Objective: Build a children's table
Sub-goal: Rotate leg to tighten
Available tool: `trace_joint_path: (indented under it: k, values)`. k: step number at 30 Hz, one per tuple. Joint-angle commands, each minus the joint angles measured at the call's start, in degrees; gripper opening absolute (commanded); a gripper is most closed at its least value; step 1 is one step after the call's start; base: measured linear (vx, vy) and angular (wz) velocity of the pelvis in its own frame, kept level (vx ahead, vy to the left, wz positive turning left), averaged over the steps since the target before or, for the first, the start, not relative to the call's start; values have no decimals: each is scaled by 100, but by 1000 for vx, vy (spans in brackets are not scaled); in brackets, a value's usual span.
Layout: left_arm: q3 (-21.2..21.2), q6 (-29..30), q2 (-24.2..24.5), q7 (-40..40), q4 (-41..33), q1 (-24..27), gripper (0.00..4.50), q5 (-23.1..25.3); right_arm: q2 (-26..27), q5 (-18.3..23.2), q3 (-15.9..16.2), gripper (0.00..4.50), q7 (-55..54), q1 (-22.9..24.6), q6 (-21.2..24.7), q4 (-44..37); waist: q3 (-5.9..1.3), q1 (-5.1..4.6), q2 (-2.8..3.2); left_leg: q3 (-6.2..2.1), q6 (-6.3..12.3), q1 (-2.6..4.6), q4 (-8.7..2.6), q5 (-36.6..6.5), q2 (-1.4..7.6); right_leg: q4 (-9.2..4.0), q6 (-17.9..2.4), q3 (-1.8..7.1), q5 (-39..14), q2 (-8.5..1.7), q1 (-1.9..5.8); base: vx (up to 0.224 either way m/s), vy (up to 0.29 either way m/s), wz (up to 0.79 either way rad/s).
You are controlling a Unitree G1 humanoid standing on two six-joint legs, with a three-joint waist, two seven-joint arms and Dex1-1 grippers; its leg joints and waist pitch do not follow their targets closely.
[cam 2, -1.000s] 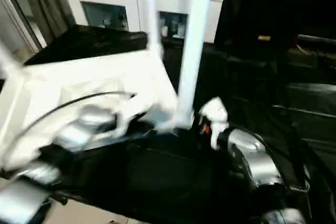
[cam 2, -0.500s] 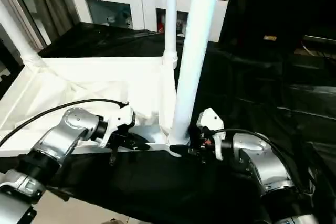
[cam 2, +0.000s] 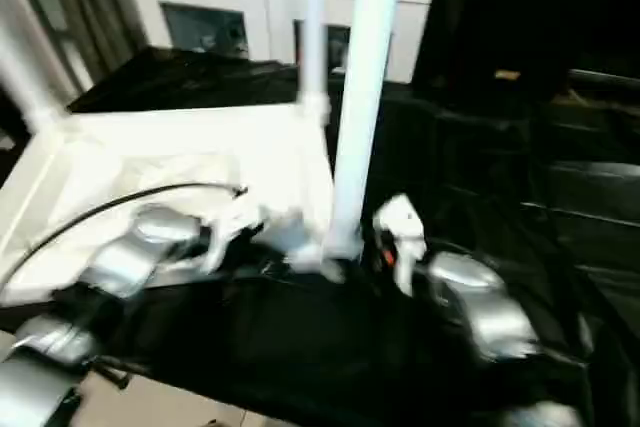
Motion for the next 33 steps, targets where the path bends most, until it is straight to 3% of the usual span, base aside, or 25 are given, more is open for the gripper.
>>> trace_joint_path:
  k: [1,2,4,6,9,10,12,14,16,21,25,28,29,33]
  values:
    - [90,213,-318,729,345,-151,0,41,242,-124,-314,279,-1134,-69,267,627,-253,-8,-51,-224,78,64,-457,-1579,418,-609,-769,304,-2896,-611,181,0,0,0]
    - [136,273,-428,944,459,-230,0,50,349,-144,-408,279,-1460,-152,292,775,-264,-34,-7,-227,70,58,-467,-1514,423,-583,-869,315,-2563,-598,174,0,0,0]
    - [198,314,-554,1264,593,-313,0,75,467,-153,-510,279,-1793,-240,296,926,-286,-52,-34,-209,112,29,-461,-1379,419,-540,-1021,323,-2013,-592,207,0,0,0]
    - [303,270,-842,1851,893,-470,0,138,724,-205,-656,279,-2398,-447,112,1219,-274,-68,-14,-196,134,33,-455,-1412,406,-546,-1099,319,-1941,-583,193,0,0,0]
    - [295,182,-1010,1969,1088,-563,0,155,900,-225,-638,279,-2386,-547,-169,1257,-304,-36,-25,-188,225,10,-438,-1211,405,-519,-1156,330,-1620,-608,239,0,0,0]
    - [266,152,-1028,1922,1102,-565,0,172,912,-242,-563,335,-2224,-529,-236,1180,-306,-31,-36,-179,276,4,-430,-1155,400,-514,-1164,331,-1535,-604,246,0,0,0]
    - [218,141,-1036,1801,1104,-551,0,174,876,-327,-383,349,-1956,-472,-343,1049,-316,-10,-43,-160,417,6,-413,-1005,405,-485,-1246,335,-1268,-600,249,0,0,0]
    - [187,136,-1007,1708,1092,-531,0,172,841,-280,-364,369,-1796,-440,-370,971,-311,3,-68,-165,507,-26,-417,-906,405,-477,-1251,325,-1272,-613,278,0,0,0]
    - [175,130,-988,1668,1087,-523,0,175,821,-249,-373,394,-1733,-432,-370,944,-311,7,-50,-172,532,-25,-422,-890,414,-486,-1220,317,-1406,-615,276,0,0,0]
    - [124,-101,-750,1076,930,-388,0,107,209,-324,-103,398,-661,-330,-431,722,-292,12,-66,-181,575,-36,-432,-988,425,-510,-1144,311,-1666,-610,281,0,0,0]
    - [-1,-234,-414,353,723,-238,0,67,-332,-48,28,398,591,-136,-399,159,-287,14,-61,-180,627,-44,-430,-1025,423,-528,-1087,318,-1806,-614,289,0,0,0]
    - [-40,-410,-257,-136,541,-136,0,-50,-561,132,93,398,1098,-43,-230,-145,-298,9,-64,-186,737,-66,-430,-876,451,-483,-1191,319,-1497,-612,296,0,0,0]
    - [-81,-419,-25,-876,147,20,0,-313,-825,305,194,398,1650,51,-51,-436,-297,8,-53,-187,730,-57,-437,-891,455,-478,-1240,307,-1467,-603,290,0,0,0]
    - [-158,-298,236,-1358,-124,110,0,-390,-1086,409,334,398,2165,144,70,-635,-323,82,-21,-151,778,-36,-404,-731,493,-403,-1415,309,-987,-597,261,0,0,0]
